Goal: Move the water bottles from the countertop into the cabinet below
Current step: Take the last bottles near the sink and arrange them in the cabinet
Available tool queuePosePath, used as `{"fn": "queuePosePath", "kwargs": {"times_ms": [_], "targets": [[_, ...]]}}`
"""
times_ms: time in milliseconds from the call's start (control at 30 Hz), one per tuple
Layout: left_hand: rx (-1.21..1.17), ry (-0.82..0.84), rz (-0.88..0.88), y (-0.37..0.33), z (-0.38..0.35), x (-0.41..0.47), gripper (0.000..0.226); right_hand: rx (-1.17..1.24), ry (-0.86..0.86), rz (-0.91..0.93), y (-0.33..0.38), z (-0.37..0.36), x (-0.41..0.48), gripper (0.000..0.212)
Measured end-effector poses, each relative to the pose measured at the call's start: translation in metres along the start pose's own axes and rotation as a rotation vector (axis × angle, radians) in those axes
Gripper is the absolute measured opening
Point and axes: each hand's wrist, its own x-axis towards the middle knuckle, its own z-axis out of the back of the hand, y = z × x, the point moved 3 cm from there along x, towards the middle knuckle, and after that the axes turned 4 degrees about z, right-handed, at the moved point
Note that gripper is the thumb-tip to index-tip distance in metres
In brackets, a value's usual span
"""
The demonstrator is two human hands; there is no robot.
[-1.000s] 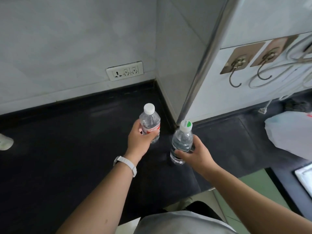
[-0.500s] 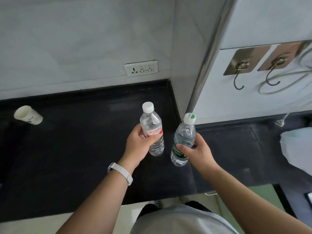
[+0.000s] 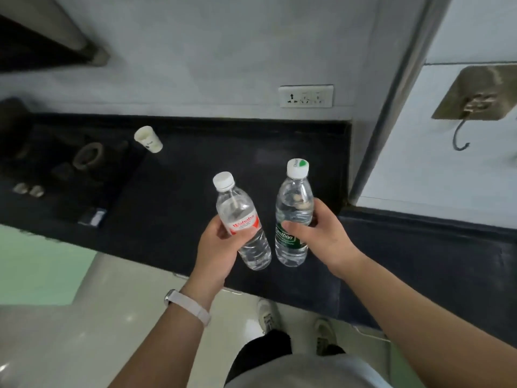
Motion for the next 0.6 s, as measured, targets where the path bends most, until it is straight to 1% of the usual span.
{"fn": "queuePosePath", "kwargs": {"times_ms": [200,300,433,600], "targets": [[-0.091,-0.209,0.031,0.019,0.058,-0.039,0.038,-0.031,0.186,-0.012,0.005,-0.06,0.003,0.036],[-0.121,-0.301,0.02,0.027,0.093,-0.057,0.037,-0.06,0.276,-0.017,0.009,-0.096,-0.003,0.037],[-0.177,-0.39,0.031,0.044,0.142,-0.077,0.034,-0.119,0.376,-0.012,0.016,-0.144,-0.01,0.041],[-0.244,-0.468,0.039,0.07,0.208,-0.097,0.035,-0.179,0.437,0.026,0.02,-0.216,-0.023,0.042]]}}
